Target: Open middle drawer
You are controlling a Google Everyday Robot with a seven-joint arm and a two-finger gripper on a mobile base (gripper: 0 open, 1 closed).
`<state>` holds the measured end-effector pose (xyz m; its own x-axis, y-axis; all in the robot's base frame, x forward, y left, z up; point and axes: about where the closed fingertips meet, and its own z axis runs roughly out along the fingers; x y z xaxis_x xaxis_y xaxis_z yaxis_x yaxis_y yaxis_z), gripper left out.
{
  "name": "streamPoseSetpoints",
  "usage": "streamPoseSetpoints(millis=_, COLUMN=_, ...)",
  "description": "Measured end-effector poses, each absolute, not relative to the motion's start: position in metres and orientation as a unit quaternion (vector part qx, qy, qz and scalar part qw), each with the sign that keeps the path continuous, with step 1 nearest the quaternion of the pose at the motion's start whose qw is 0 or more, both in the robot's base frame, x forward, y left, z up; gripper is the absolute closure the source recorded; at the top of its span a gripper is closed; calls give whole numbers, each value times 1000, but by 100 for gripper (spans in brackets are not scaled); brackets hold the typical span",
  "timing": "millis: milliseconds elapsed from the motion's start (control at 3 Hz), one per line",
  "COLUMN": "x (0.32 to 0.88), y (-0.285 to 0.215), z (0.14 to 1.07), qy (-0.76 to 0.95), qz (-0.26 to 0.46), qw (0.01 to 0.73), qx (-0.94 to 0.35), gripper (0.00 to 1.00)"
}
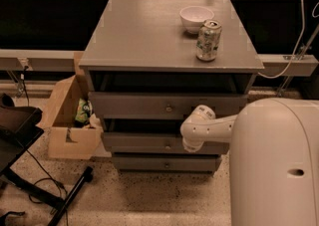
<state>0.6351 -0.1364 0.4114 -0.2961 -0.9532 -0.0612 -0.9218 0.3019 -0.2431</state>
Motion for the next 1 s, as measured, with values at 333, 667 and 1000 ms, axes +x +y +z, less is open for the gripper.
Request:
streamPoseSetpoints(millis=333, x=635, y=-136, z=413, qy=801, qz=-81, qw=97, qx=-585, gripper=40)
streamPoseSetpoints(millis=667, x=635, y=-136, z=414, qy=801, qz=-81, qw=97, qx=-585, gripper=8)
streamPoseSetpoints(millis=1000, x=635, y=-136, z=414, qy=801, qz=-81, qw=97, qx=-585, gripper=0)
